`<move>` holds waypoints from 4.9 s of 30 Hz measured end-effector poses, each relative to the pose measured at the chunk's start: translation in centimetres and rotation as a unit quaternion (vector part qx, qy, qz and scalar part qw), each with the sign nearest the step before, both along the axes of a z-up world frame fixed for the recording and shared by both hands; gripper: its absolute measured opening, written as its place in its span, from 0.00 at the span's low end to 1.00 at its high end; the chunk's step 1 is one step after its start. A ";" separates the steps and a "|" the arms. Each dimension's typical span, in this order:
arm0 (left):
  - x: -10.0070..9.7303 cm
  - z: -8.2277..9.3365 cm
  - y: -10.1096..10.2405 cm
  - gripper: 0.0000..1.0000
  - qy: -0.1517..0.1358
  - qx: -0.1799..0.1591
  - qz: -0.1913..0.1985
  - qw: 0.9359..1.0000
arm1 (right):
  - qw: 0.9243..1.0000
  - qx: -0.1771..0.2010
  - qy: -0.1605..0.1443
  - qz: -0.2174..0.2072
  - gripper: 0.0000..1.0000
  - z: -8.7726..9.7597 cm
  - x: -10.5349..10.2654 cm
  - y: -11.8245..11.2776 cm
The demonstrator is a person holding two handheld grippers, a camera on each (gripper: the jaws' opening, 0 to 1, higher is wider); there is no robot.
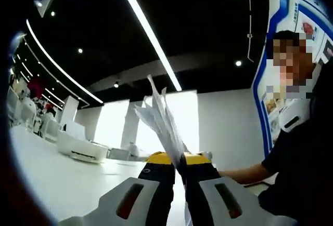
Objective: Organize the stack of printing papers by aligning and flattening the scattered papers on the table
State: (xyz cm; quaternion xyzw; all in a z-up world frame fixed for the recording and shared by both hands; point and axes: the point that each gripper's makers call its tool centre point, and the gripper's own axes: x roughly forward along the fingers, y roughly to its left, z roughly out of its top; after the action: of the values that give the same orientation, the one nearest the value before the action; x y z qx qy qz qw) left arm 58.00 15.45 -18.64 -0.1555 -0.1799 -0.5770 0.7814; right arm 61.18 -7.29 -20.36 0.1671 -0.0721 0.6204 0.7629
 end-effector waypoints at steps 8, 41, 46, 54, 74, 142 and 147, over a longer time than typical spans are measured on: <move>2.3 0.7 0.2 0.09 -0.021 0.022 0.036 0.999 | 0.994 -0.014 -0.102 -0.034 0.00 1.6 1.7 -1.4; 3.9 1.7 -0.8 0.11 -0.046 0.071 0.027 0.996 | 0.992 -0.084 -0.074 -0.058 0.10 1.7 0.7 2.1; 4.5 -0.8 -1.6 0.13 -0.051 0.130 0.031 0.990 | 0.990 -0.105 -0.076 -0.062 0.10 1.2 2.7 1.0; 4.3 -1.1 -1.3 0.22 -0.031 0.117 0.026 0.992 | 0.992 -0.104 -0.062 -0.042 0.00 -0.2 1.7 1.1; 5.4 1.0 -0.3 0.35 -0.005 0.123 0.048 0.991 | 0.991 -0.110 -0.074 -0.030 0.00 -0.8 2.3 -1.3; 9.1 -0.3 -8.4 0.11 -0.026 0.281 0.191 0.940 | 0.965 -0.164 -0.037 -0.202 0.00 0.4 6.0 -0.5; 8.4 0.0 -9.1 0.19 -0.051 0.281 0.194 0.939 | 0.957 -0.148 -0.090 -0.234 0.07 2.2 6.0 -0.5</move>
State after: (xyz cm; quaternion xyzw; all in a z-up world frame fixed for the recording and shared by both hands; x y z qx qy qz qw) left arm 66.40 6.38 -18.64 0.1379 -0.0766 -0.4484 0.8798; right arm 67.19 -7.81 -18.12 -0.0260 -0.0844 0.4410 0.8932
